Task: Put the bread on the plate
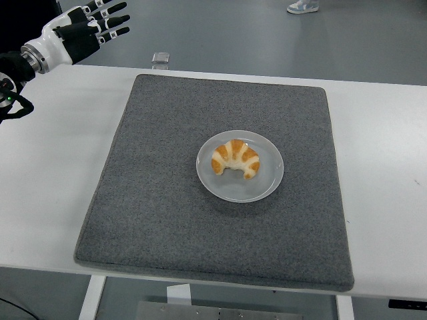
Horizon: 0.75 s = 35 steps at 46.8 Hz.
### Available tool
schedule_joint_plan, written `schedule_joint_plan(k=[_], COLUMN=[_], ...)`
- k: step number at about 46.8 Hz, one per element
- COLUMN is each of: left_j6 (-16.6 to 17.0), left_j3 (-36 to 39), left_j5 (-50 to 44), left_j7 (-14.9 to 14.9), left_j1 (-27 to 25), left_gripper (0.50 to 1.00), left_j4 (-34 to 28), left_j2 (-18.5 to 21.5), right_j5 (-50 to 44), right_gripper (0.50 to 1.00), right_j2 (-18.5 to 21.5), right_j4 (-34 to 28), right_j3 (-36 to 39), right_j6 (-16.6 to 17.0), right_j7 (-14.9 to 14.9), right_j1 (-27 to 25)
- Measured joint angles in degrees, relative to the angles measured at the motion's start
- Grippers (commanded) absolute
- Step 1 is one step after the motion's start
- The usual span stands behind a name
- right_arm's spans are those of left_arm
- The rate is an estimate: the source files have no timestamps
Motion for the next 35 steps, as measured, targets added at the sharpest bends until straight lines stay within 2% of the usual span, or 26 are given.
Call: schedule_joint_plan(k=[11,21,35], left_j6=[0.6,0.7,0.7], left_j3=[-0.9,-5.1,-6.3], left_j5=[-6.1,-6.4,-6.4], left_j7=[2.3,5.3,5.6], left_j1=[0.8,0.9,0.7], left_gripper=[0.996,0.996,0.996], left_j4=[1.8,8.6,10.3], left_j2=[-3.1,-7.6,-9.6], right_j5=[0.0,0.3,0.4], right_gripper=[0.952,0.952,0.952], right_j2=[0.0,0.0,0.0], right_j4=[0.0,0.1,0.5], right_j3=[0.0,-0.2,-0.1], right_j6=[0.0,0.3,-0.1], right_j7=[0.0,0.0,0.0], right_j1=[0.0,0.0,-0.3])
